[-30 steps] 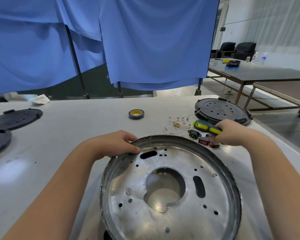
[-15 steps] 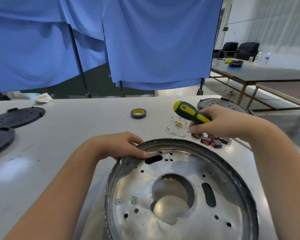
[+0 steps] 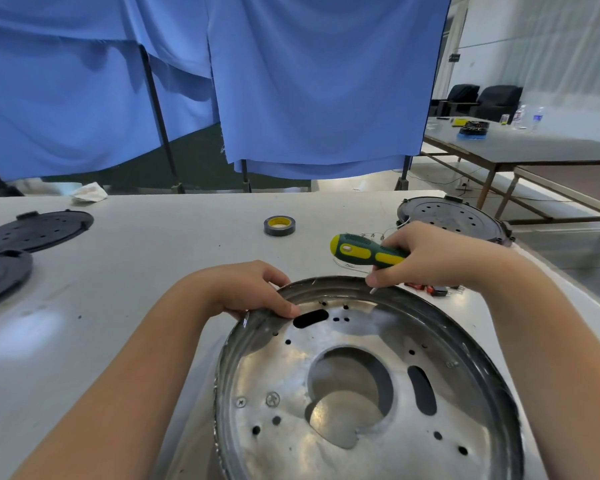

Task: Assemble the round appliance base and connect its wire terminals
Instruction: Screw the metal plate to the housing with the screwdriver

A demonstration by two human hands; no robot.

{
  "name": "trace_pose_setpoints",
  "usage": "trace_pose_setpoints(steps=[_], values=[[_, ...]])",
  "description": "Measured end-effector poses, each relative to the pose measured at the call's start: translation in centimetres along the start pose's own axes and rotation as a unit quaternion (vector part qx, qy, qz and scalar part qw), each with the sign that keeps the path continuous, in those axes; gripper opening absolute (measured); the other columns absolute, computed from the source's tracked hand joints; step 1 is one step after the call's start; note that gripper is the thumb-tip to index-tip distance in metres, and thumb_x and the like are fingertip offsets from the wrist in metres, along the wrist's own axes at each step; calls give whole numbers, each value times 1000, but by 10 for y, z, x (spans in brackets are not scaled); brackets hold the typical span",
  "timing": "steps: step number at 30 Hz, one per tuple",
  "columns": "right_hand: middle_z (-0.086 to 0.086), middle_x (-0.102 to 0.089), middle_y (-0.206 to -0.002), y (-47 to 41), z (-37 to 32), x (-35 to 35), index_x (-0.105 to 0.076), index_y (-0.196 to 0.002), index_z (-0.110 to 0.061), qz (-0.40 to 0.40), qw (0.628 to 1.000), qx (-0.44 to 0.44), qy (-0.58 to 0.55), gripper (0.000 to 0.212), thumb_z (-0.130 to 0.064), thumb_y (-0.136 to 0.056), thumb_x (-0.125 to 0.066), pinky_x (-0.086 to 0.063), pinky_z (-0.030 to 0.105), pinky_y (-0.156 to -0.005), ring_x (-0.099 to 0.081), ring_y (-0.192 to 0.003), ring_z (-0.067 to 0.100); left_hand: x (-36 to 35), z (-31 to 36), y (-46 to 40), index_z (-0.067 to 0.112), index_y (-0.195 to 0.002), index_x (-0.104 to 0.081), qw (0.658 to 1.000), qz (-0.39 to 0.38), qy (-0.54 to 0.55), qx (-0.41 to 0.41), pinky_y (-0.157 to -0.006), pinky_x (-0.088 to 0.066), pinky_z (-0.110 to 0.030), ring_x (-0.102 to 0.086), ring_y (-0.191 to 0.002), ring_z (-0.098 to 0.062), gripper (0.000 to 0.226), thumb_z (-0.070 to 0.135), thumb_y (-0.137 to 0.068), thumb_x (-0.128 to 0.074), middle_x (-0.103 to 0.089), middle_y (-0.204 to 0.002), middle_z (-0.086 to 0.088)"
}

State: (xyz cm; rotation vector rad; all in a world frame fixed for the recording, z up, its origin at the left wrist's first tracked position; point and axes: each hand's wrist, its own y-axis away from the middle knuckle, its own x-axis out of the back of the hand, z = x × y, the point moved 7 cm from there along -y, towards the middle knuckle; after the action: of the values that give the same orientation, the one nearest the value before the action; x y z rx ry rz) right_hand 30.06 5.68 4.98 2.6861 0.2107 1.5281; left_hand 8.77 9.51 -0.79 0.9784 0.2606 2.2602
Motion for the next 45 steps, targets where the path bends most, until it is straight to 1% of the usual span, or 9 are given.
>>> trace_pose_setpoints(steps=[8, 12, 16, 20, 23, 28, 33, 42, 45], values=[[-7, -51, -54, -1, -11, -5, -69, -78, -24, 13, 1000, 20, -3, 19, -42, -74, -75, -35, 17, -42, -42, -38, 2, 1, 1, 1, 22, -99, -69, 1000, -1, -2, -6, -68, -55, -29, -72, -77, -18, 17, 26, -83, -74, -75, -92, -4], [-3, -59, -62, 1, -19, -10, -74, -86, -23, -2, 999, 27, -20, 18, -38, -75, -73, -37, 14, -43, -47, -43, 0, -1, 1, -1, 23, -101, -67, 1000, -3, -4, -1, -65, -55, -27, -73, -78, -18, 21, 26, -81, -75, -76, -93, -4], [8, -71, -86, 4, -32, -17, -75, -87, -25, -27, 998, 50, -25, 15, -36, -77, -74, -51, 37, -76, -65, -81, 23, -3, 3, -3, 25, -101, -67, 1000, -8, -10, 1, -68, -57, -29, -74, -80, -19, 22, 25, -81, -76, -76, -95, -5], [3, -56, -63, -3, -41, -19, -72, -84, -15, -9, 998, 60, 14, 27, -42, -78, -73, -37, 25, -55, -48, -56, 14, -2, 1, -3, 25, -101, -67, 1000, -7, -2, 1, -71, -59, -30, -73, -78, -18, 22, 24, -80, -76, -76, -94, -6], [1, -50, -59, -9, -44, -25, -68, -77, -11, 7, 997, 67, 33, 31, -42, -78, -72, -34, 26, -54, -45, -54, 13, -2, 0, -3, 25, -98, -68, 1000, -7, -4, -3, -76, -59, -34, -73, -80, -20, 20, 24, -80, -77, -76, -94, -6], [-6, -50, -49, -11, -41, -32, -64, -65, -19, 22, 996, 74, 46, 29, -44, -77, -73, -30, 19, -46, -43, -41, 1, -2, 0, -5, 29, -96, -67, 1000, -1, -9, -3, -82, -59, -37, -74, -82, -19, 21, 26, -79, -78, -76, -94, -4], [2, -54, -57, -14, -43, -37, -63, -65, -16, 49, 993, 97, 37, 32, -44, -75, -74, -35, 29, -54, -48, -53, 13, -2, 0, -5, 30, -94, -65, 1000, 1, -5, -2, -75, -60, -33, -73, -77, -16, 21, 25, -78, -78, -76, -93, -3], [0, -52, -53, -16, -46, -40, -54, -56, -20, 72, 986, 120, 90, 41, -51, -74, -72, -36, 30, -52, -48, -52, 15, -2, 1, -4, 27, -103, -64, 1000, -2, -10, 4, -80, -59, -36, -73, -84, -20, 28, 25, -79, -78, -75, -98, -6], [-2, -52, -51, -17, -46, -41, -52, -54, -20, 86, 982, 119, 120, 44, -56, -72, -72, -36, 27, -49, -50, -51, 13, -3, 2, -3, 30, -96, -66, 1000, -5, -8, -2, -77, -59, -33, -73, -78, -17, 21, 24, -80, -77, -76, -96, -4]])
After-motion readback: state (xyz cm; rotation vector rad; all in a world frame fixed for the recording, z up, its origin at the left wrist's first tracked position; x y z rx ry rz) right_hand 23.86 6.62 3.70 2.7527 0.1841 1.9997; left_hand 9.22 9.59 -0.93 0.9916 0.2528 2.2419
